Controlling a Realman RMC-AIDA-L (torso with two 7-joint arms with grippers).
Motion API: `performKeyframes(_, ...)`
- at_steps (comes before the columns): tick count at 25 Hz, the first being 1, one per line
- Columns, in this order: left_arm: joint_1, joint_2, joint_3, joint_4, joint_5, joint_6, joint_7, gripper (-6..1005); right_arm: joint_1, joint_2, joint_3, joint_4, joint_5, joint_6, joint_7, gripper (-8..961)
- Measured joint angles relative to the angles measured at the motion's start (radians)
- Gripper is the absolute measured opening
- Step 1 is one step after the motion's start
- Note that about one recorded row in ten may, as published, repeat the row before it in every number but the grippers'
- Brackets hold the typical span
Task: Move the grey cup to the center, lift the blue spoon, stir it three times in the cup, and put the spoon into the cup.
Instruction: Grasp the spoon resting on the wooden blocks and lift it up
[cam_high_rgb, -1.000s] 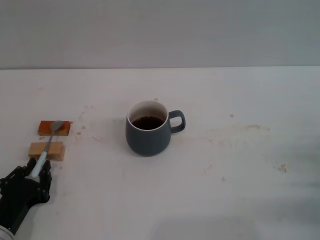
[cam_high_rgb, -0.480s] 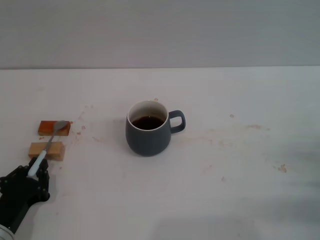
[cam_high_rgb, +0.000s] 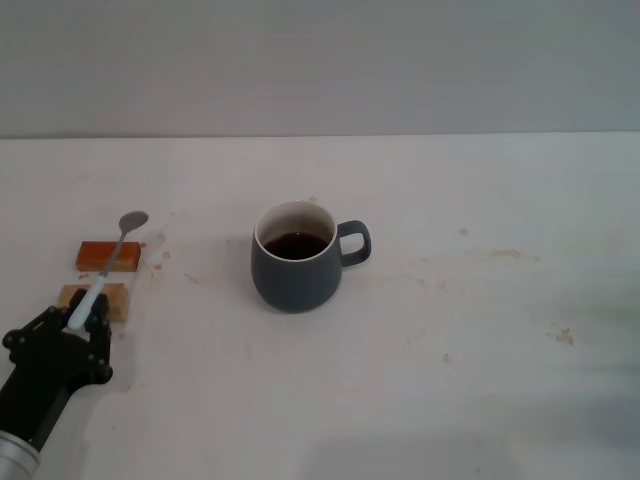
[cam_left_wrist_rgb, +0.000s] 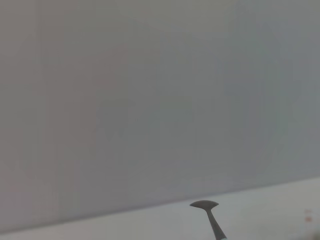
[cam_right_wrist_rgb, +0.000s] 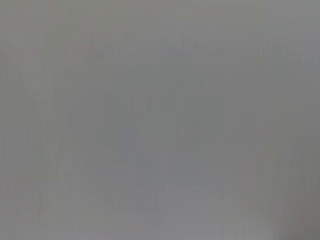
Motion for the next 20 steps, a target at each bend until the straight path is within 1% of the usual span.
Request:
performKeyframes(3, 0.005, 0.007, 0.004, -0.04, 0.001, -0.003, 0.008, 167, 0.0, 0.0, 0.0, 0.001, 0.0, 0.0, 0.0, -2)
performKeyframes(4, 0.005, 0.014, 0.005, -0.069, 0.007, -0.019, 0.005, 167, 0.0, 0.0, 0.0, 0.002, 0.0, 0.0, 0.0, -2)
performKeyframes(5, 0.005, 0.014, 0.005, -0.069, 0.007, -0.019, 0.005, 167, 0.0, 0.0, 0.0, 0.002, 0.0, 0.0, 0.0, -2)
performKeyframes(6, 0.007, 0.022, 0.004, -0.098, 0.016, -0.042, 0.003, 167, 0.0, 0.0, 0.0, 0.003, 0.0, 0.0, 0.0, -2)
performKeyframes(8, 0.008, 0.032, 0.001, -0.127, 0.022, -0.07, 0.003, 166, 0.0, 0.0, 0.0, 0.003, 0.0, 0.0, 0.0, -2)
performKeyframes(10, 0.012, 0.051, -0.003, -0.192, 0.029, -0.134, 0.004, 166, 0.0, 0.0, 0.0, 0.003, 0.0, 0.0, 0.0, -2)
performKeyframes(11, 0.019, 0.069, -0.007, -0.254, 0.03, -0.192, 0.008, 166, 0.001, 0.0, 0.0, 0.003, 0.0, 0.0, 0.0, -2)
performKeyframes(12, 0.019, 0.069, -0.007, -0.254, 0.03, -0.192, 0.008, 165, 0.001, 0.0, 0.0, 0.003, 0.0, 0.0, 0.0, -2)
performKeyframes(14, 0.026, 0.089, -0.014, -0.322, 0.03, -0.251, 0.013, 165, 0.002, 0.0, 0.0, 0.003, 0.0, 0.0, 0.0, -2)
performKeyframes(15, 0.03, 0.103, -0.018, -0.364, 0.03, -0.284, 0.013, 165, 0.002, 0.0, 0.0, 0.003, 0.0, 0.0, 0.0, -2)
performKeyframes(16, 0.036, 0.122, -0.022, -0.432, 0.03, -0.338, 0.014, 165, 0.003, 0.0, 0.0, 0.003, 0.0, 0.0, 0.0, -2)
performKeyframes(17, 0.036, 0.122, -0.022, -0.432, 0.03, -0.338, 0.014, 164, 0.003, 0.0, 0.0, 0.003, 0.0, 0.0, 0.0, -2)
performKeyframes(18, 0.042, 0.134, -0.029, -0.475, 0.03, -0.374, 0.017, 164, 0.003, 0.0, 0.0, 0.003, 0.0, 0.0, 0.0, -2)
performKeyframes(20, 0.052, 0.148, -0.044, -0.537, 0.035, -0.424, 0.034, 164, 0.001, 0.0, 0.0, 0.003, 0.0, 0.0, 0.0, -2)
